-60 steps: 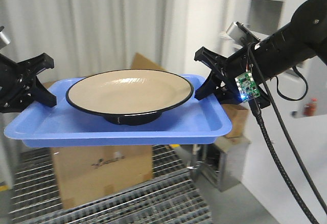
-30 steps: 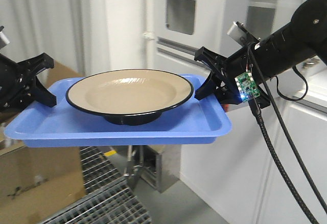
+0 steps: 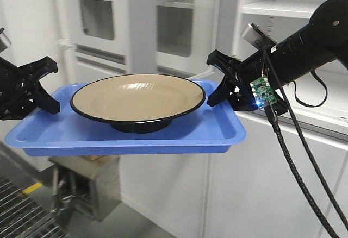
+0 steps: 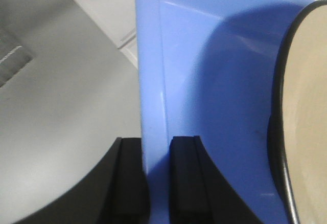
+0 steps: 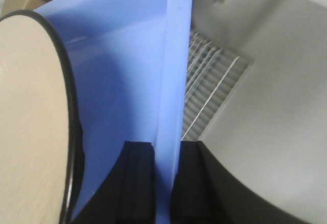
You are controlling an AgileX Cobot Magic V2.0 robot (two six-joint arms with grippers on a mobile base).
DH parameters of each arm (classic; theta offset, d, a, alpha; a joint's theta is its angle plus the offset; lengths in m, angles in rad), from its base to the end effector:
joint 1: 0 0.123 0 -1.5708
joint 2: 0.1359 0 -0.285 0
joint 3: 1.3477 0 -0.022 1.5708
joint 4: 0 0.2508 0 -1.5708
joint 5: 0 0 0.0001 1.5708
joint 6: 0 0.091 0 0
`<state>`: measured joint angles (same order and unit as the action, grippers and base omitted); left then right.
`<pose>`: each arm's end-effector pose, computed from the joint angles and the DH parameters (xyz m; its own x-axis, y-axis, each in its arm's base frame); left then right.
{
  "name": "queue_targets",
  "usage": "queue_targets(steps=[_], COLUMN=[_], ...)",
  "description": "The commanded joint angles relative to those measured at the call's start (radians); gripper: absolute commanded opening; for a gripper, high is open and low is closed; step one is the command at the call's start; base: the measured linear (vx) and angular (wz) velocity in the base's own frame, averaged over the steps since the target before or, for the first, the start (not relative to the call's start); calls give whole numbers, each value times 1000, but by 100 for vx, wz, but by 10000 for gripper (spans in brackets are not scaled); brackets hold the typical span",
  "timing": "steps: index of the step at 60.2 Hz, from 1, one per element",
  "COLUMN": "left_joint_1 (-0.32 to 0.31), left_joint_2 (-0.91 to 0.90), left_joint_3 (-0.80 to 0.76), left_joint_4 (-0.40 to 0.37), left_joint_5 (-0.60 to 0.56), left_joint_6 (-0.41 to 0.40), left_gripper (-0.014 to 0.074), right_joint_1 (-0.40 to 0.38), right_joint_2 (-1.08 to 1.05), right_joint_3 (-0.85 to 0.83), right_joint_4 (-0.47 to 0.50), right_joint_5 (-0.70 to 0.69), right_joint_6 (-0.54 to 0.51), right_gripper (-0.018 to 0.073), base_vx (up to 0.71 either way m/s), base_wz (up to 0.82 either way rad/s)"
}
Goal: Place disk in tray to left cabinet
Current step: 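Keep the blue tray raised with both grippers as the base turns toward the cabinet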
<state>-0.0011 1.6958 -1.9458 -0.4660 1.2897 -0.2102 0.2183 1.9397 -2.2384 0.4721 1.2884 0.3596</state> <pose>0.3525 -0.0397 0.4367 -0.8379 -0.3074 -0.4511 -0.0258 0.8477 -0.5298 0.3962 0.1286 0.4246 -0.8801 0.2473 -0.4053 -0.0537 0.7963 0.6025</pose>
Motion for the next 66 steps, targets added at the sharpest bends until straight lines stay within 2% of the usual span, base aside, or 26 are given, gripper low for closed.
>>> queue_targets(steps=[1,66], left_joint_1=[-14,-14], left_joint_2=[-51,-51], left_joint_3=[-29,-29], left_joint_4=[-106,-106], left_joint_5=[-42,-42], left_joint_6=[-6,-6], left_gripper=[1,1], right_joint_1=[12,12], right_joint_2=[-57,-57], right_joint_3=[-33,-33], right_joint_4=[93,93], right_joint_5=[-13,-13], right_joint_6=[-16,-16], right_gripper=[-1,-1], base_vx=[13,10], base_wz=[-52,-36])
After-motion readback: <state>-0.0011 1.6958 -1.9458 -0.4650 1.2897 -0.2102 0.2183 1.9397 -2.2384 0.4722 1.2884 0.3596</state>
